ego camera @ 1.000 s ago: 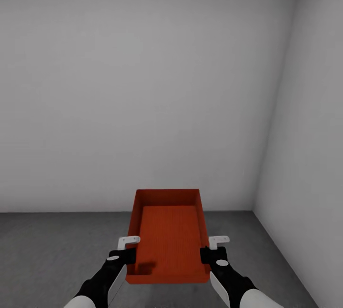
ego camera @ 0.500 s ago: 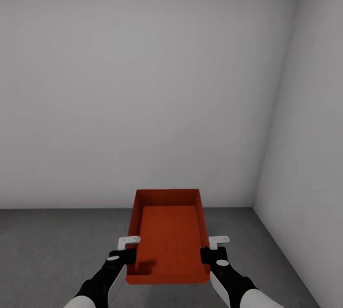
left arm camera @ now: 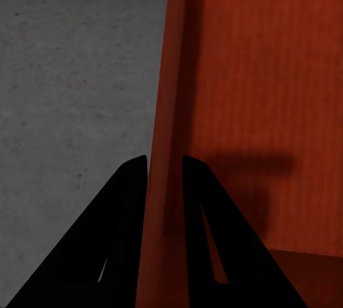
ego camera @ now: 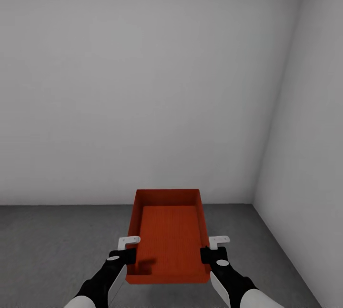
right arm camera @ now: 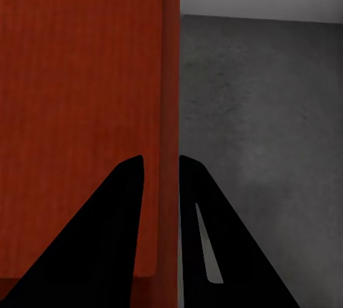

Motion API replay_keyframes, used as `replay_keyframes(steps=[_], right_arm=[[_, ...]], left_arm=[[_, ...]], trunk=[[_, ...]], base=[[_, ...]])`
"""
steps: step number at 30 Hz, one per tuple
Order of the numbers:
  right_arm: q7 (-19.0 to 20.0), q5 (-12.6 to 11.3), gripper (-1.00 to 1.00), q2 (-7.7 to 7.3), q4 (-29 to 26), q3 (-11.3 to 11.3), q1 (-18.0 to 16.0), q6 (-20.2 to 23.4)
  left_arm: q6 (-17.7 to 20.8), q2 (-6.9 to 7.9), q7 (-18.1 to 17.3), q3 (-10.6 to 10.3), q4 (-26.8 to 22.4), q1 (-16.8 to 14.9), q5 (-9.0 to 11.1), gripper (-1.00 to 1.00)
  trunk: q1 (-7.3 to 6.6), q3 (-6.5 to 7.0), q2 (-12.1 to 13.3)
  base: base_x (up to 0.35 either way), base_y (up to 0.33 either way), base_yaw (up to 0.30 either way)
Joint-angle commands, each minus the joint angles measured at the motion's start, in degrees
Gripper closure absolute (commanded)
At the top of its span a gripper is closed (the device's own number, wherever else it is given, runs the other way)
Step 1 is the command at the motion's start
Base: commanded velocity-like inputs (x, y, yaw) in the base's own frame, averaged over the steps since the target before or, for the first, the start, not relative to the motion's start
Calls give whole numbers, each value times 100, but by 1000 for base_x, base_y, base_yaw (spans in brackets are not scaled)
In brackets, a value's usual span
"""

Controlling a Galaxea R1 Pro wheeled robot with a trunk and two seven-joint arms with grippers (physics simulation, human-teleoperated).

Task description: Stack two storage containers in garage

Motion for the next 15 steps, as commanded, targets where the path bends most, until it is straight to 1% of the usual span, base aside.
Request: replay_keyframes(steps=[1,10,15], right_arm=[[-78,34,100,-2,-15,-182,-9,-294],[-78,34,100,-2,-15,-182,-9,-294],[-78,34,100,-2,-15,-182,-9,-294]], left_arm=[[44,3,38,96,-13,0,331,100],[53,3,29,101,-13,-3,352,100],[53,3,29,111,-13,0,359,100]], trunk=[[0,-17,-5],[0,-99,-5],[110,-235,-206]], base=[[0,0,0],[0,0,0],[0,0,0]])
